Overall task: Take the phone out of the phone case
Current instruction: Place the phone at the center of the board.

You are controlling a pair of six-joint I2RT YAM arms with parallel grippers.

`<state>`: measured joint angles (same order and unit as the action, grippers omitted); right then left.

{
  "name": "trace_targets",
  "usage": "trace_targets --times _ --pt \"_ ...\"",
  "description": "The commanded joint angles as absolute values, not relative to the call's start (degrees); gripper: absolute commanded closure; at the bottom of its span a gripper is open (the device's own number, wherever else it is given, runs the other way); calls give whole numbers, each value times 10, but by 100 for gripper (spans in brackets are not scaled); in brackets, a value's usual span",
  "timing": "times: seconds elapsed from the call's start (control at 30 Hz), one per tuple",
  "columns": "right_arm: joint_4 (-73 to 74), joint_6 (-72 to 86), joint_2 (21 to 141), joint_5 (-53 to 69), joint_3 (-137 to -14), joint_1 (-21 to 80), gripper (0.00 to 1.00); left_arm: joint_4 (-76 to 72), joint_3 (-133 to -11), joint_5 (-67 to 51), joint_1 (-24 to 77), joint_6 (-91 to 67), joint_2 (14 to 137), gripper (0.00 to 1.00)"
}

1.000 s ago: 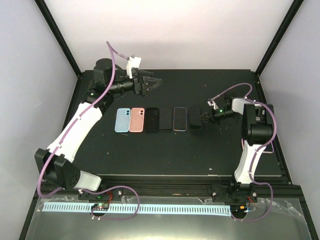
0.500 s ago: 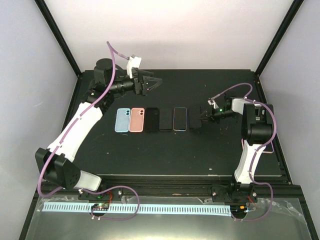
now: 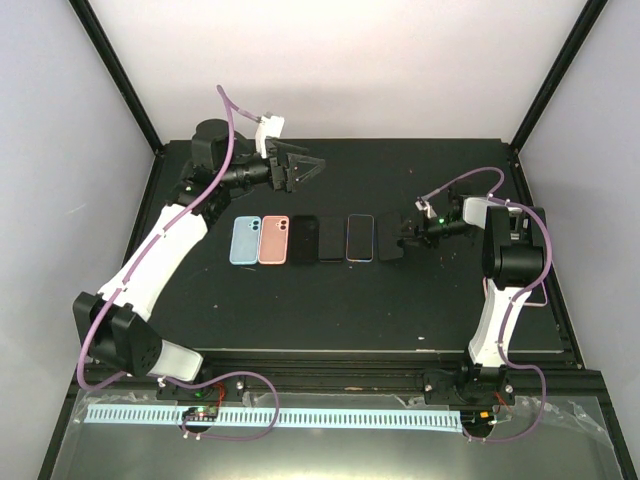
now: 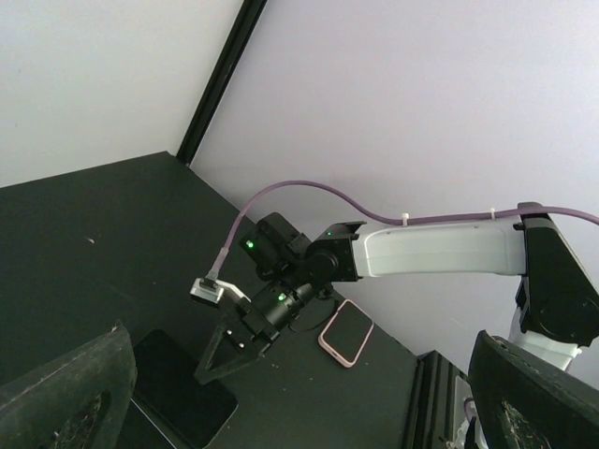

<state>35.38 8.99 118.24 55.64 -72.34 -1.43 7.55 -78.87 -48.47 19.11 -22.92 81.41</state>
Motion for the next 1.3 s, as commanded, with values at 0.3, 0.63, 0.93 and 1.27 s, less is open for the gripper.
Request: trace_targets --times 0.3,0.63,0.93,1.27 --pt "371 69 1115 520 -724 -18 26 50 -785 -490 186 -239 815 1" --pt "451 -6 1067 472 -751 -18 4 50 -780 -490 186 -239 808 1" --pt "567 -184 944 353 -754 -22 3 42 -761 -493 186 -235 786 1" --pt "684 -395 826 223 -734 -45 0 10 -759 -532 186 -261 783 1"
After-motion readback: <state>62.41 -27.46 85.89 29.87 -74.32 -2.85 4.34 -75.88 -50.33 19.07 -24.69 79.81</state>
